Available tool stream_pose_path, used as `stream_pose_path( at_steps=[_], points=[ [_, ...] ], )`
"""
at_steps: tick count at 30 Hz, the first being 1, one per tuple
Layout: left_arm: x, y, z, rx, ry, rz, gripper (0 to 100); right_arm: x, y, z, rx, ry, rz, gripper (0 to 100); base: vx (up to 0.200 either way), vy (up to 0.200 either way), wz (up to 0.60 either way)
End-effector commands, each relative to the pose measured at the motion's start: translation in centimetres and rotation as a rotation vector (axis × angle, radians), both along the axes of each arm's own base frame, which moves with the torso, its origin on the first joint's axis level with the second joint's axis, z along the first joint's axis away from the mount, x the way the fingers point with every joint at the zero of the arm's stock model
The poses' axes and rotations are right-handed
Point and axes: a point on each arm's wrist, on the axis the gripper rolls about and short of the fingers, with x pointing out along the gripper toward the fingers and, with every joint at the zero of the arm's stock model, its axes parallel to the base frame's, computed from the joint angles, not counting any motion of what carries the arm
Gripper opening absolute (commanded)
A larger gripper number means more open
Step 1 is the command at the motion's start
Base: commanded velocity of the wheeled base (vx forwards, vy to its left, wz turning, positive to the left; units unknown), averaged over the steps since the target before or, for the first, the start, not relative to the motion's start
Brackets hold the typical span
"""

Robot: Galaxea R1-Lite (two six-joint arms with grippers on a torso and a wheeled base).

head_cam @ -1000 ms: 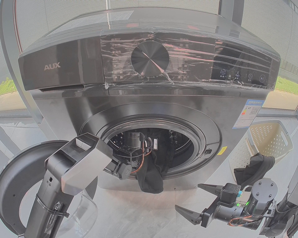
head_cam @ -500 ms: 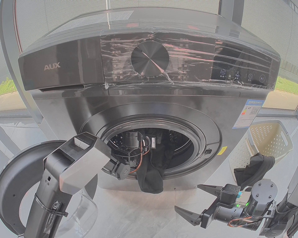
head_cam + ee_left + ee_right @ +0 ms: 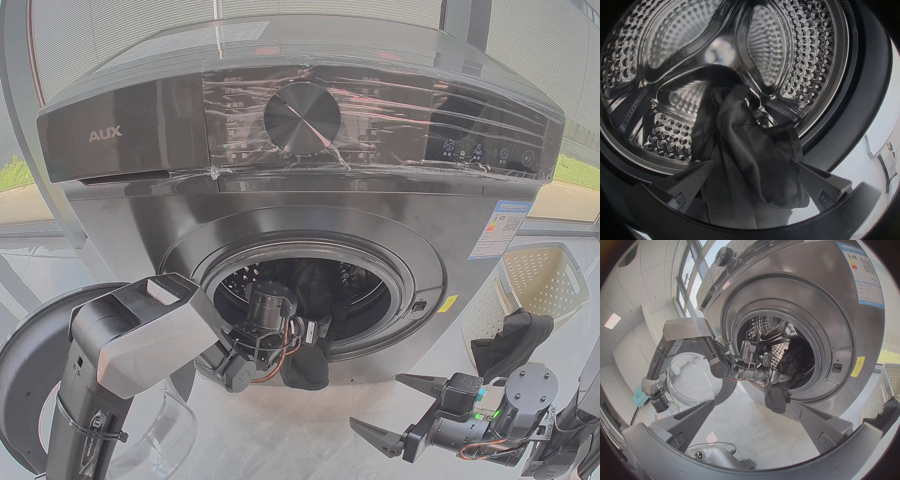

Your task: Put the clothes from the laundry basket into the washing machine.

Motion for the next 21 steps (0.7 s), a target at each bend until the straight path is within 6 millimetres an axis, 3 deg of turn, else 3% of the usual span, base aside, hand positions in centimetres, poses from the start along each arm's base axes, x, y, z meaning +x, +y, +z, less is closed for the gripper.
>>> stream_pose_path(
  at_steps=[1, 12, 13, 18, 21],
  points=[
    [-0.1, -0.2, -0.8, 0.009, 0.013, -0.005, 100, 0.0, 0.0, 0.0, 0.0, 0.002, 0.001, 100, 0.0, 0.0, 0.0],
    [1.1, -0.4, -3.2, 0.031, 0.028, 0.005, 100, 0.0, 0.1, 0.0, 0.001, 0.002, 0.004, 100, 0.0, 0.0, 0.0],
    [1.2, -0.4, -3.3, 0.033, 0.025, 0.003, 0, 0.0, 0.1, 0.0, 0.001, 0.002, 0.004, 100, 0.0, 0.0, 0.0],
    [1.5, -0.5, -3.2, 0.024, 0.016, 0.008, 0, -0.1, 0.0, 0.0, 0.002, 0.001, 0.004, 100, 0.0, 0.0, 0.0],
    [2.6, -1.1, -1.6, -0.025, -0.051, 0.03, 0, 0.0, 0.1, 0.0, 0.001, 0.002, 0.004, 100, 0.0, 0.0, 0.0]
  ],
)
